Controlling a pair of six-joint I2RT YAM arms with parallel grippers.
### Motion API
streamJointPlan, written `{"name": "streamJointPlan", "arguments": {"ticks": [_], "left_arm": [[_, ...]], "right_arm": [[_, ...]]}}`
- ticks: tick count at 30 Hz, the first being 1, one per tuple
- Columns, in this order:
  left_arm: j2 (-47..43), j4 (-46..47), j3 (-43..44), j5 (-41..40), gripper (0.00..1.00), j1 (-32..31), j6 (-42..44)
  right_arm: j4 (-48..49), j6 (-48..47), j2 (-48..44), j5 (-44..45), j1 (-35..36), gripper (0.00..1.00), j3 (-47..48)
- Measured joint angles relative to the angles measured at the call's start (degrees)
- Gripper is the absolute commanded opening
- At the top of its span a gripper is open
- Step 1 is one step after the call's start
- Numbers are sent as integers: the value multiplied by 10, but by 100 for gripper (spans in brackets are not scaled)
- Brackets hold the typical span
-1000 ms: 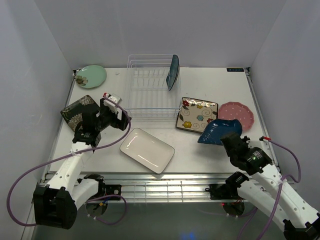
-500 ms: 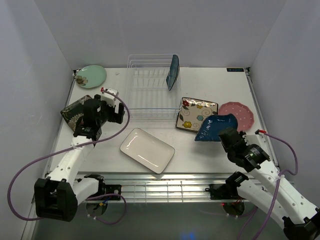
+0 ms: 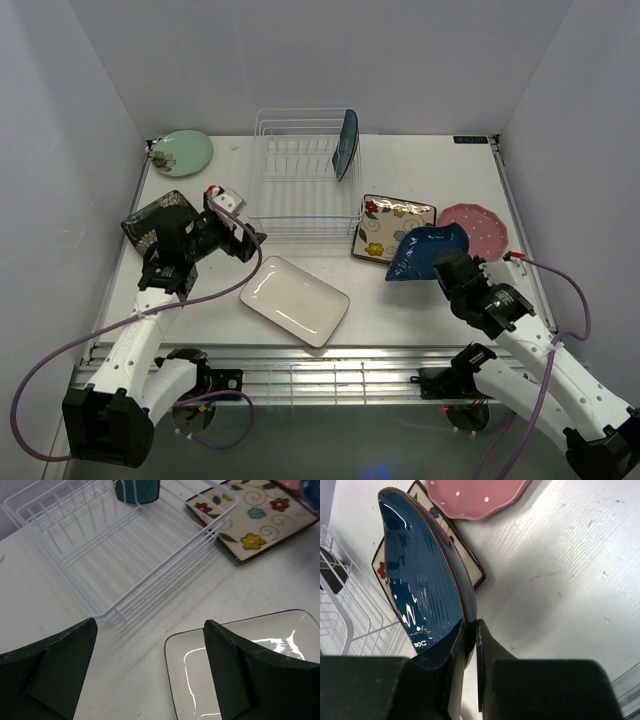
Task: Load the plates into the dish rack
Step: Insert the plate into the dish rack.
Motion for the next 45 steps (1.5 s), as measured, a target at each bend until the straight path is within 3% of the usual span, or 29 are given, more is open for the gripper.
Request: {"name": "streamJointPlan", "arguments": {"ticks": [5,12,18,20,25,32,45], "left_arm": [[15,3,49,114,98,-10,-4],[106,41,133,281,98,-15,-60],[158,89,165,364,98,-23,-113],[159,96,168,341,98,-47,-104],[156,113,172,184,98,-184,-32],[194,132,187,-30,93,-325,95],[310,131,245,-171,87,-433,183]], "right_arm": [[11,-15,18,-10,0,8,11],[29,-30,30,-18,0,8,28],[35,-38,33,-22,0,8,33],[33,-42,41,-23,0,8,43],[24,-44,93,-24,0,8,106],[21,-44,160,-28,0,8,191],[41,-63,257,-63,1,8,239]]}}
